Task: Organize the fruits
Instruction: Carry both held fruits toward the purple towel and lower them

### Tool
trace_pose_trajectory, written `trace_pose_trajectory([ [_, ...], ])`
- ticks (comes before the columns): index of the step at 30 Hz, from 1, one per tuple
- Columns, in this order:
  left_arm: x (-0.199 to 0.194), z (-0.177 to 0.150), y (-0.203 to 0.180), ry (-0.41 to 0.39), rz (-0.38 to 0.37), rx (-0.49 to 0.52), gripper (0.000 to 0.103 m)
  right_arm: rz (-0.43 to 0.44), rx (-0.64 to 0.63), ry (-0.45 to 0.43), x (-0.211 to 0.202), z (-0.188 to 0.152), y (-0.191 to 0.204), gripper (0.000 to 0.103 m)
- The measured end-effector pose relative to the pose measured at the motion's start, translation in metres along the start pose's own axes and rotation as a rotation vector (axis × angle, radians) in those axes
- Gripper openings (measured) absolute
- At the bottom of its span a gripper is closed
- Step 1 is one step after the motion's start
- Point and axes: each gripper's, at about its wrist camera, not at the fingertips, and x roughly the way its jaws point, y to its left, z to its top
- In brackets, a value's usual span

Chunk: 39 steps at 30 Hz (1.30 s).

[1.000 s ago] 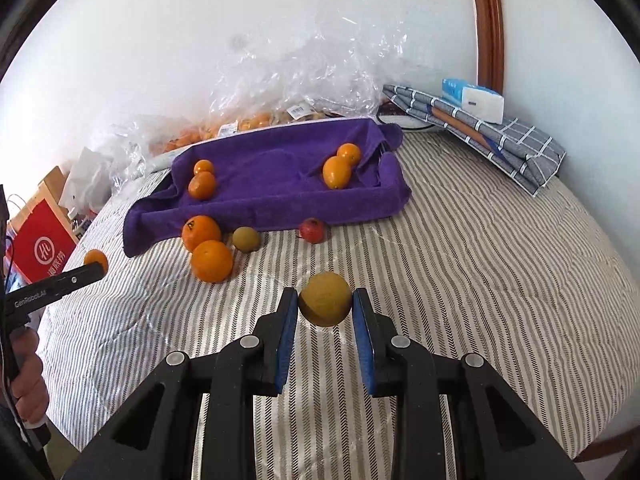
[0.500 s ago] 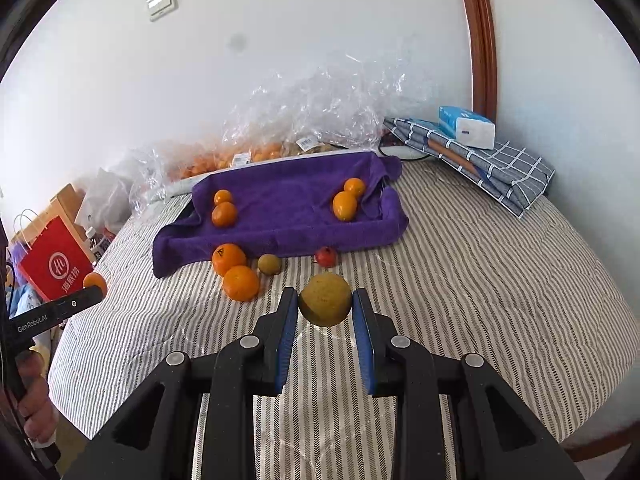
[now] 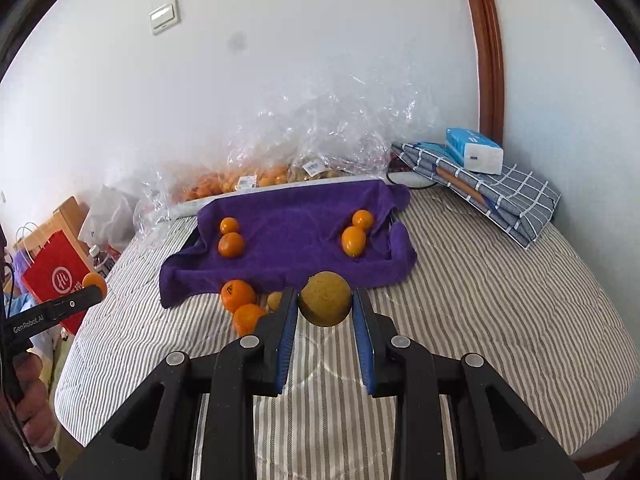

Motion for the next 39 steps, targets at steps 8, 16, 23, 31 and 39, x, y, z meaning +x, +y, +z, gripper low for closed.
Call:
trace_pose_trajectory([
  [8, 0.021, 0.022, 0.003, 0.008, 0.013, -0.001, 0.034, 0.014, -0.005, 0.0, 0.025, 0.018, 0.002, 0.028],
  [16, 0.052, 0.044, 0.006, 0.02, 0.005, -0.007, 0.034, 0.008, 0.003, 0.018, 0.064, 0.037, -0.002, 0.028],
  [23, 0.094, 0.06, 0.006, 0.05, 0.004, -0.017, 0.034, 0.011, -0.007, 0.061, 0.111, 0.049, -0.007, 0.028],
  [31, 0.145, 0.065, 0.002, 0.105, -0.006, -0.025, 0.034, 0.037, -0.045, 0.157, 0.164, 0.043, -0.003, 0.028],
  [39, 0.17, 0.059, -0.001, 0.142, -0.004, -0.009, 0.034, 0.035, -0.083, 0.19, 0.186, 0.032, 0.006, 0.028],
])
